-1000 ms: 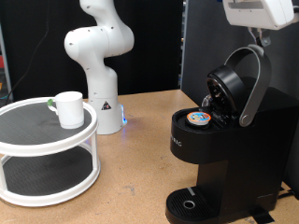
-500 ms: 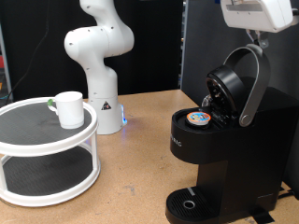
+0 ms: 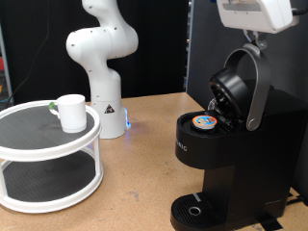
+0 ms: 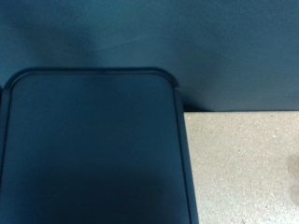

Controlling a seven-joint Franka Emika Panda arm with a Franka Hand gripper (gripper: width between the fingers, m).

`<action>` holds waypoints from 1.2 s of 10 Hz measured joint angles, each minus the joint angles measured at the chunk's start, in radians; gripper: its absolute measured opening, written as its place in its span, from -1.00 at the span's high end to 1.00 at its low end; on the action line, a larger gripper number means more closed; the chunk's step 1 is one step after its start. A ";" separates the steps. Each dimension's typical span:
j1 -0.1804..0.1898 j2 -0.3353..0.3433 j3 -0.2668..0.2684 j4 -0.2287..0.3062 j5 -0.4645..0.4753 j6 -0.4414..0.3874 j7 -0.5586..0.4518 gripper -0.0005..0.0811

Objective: Make a cup of coffee with the keurig machine

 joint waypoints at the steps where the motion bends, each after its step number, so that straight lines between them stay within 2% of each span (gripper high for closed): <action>1: -0.006 -0.006 -0.011 0.000 -0.008 -0.017 -0.023 0.98; 7: -0.064 -0.045 -0.067 -0.048 -0.131 -0.075 -0.112 0.98; 9: -0.081 -0.044 -0.071 -0.066 -0.188 -0.073 -0.112 0.98; 12: -0.086 -0.027 -0.070 -0.073 -0.293 -0.074 -0.069 0.98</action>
